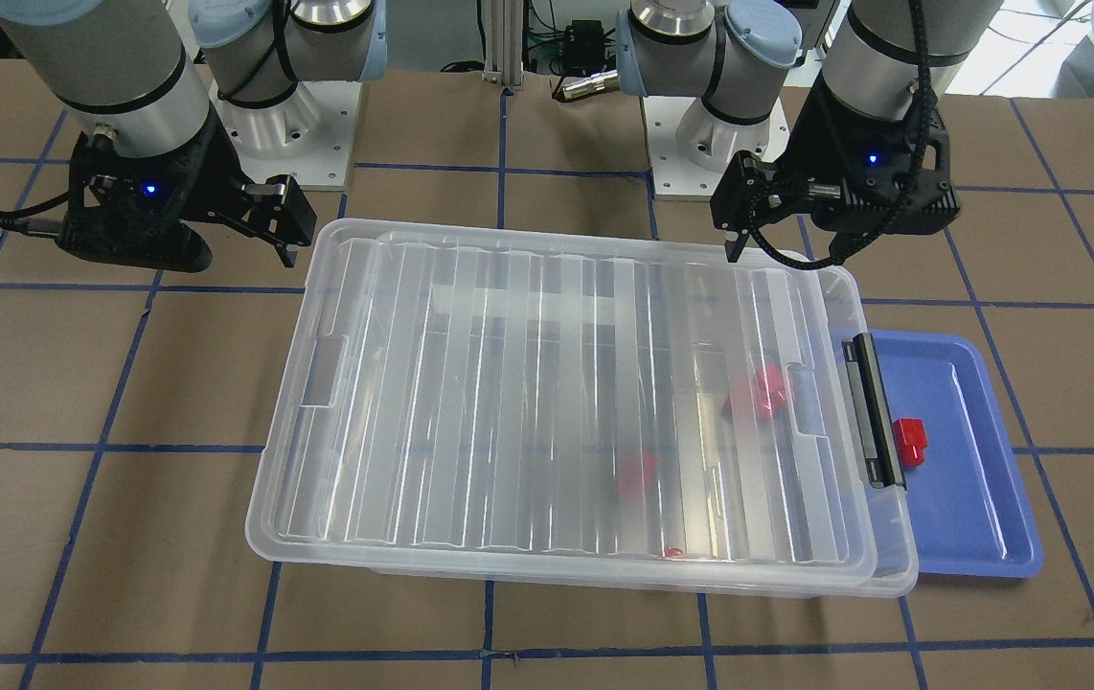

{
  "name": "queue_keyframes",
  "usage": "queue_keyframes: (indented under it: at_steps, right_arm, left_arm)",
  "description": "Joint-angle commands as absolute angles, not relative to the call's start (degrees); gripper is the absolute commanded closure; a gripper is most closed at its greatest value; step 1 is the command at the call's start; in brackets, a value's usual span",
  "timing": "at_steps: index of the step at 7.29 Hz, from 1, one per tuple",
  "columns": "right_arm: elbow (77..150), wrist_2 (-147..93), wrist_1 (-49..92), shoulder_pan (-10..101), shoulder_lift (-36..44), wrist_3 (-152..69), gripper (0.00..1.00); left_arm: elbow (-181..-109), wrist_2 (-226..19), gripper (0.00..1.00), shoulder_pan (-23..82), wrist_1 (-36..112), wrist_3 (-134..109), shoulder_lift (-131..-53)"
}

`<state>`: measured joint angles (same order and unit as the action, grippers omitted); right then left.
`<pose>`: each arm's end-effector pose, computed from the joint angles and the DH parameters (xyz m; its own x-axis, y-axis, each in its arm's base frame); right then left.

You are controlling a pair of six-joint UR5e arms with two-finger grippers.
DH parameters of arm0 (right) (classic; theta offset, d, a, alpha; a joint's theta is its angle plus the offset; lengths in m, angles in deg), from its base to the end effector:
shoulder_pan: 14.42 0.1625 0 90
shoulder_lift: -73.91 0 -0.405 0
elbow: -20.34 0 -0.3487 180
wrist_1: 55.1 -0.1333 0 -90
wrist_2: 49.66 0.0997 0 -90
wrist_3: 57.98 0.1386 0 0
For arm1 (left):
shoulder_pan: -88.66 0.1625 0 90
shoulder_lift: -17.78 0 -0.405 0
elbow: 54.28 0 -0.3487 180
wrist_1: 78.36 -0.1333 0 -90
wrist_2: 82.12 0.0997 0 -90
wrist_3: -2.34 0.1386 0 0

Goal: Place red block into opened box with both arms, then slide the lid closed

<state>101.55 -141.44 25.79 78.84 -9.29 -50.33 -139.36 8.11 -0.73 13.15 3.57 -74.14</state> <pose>0.1560 -0.4701 0.4269 -0.9963 0.0717 0.0470 0.0769 0.9899 0.1187 -0.1278 -0.4664 0.4496 -0.9999 0.0107 -0.0046 0.0108 0.9996 -0.0259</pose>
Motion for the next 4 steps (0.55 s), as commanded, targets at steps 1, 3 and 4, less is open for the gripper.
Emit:
queue_keyframes:
  at_steps: [1, 3, 4]
  right_arm:
    - [101.55, -141.33, 25.84, 78.83, -9.49, -50.34, 0.0]
    - [101.64, -141.16, 26.02, 78.57, -9.32, -50.6, 0.0]
    - [101.81, -141.33, 29.15, 78.48, -9.06, -50.6, 0.0]
  left_arm:
    - [-139.36, 8.14, 0.0, -0.73, 13.05, 3.66, -74.24]
    - [-139.27, 8.14, 0.0, -0.73, 13.05, 3.66, -74.24]
    - [-139.36, 8.14, 0.0, -0.73, 13.05, 3.66, -74.33]
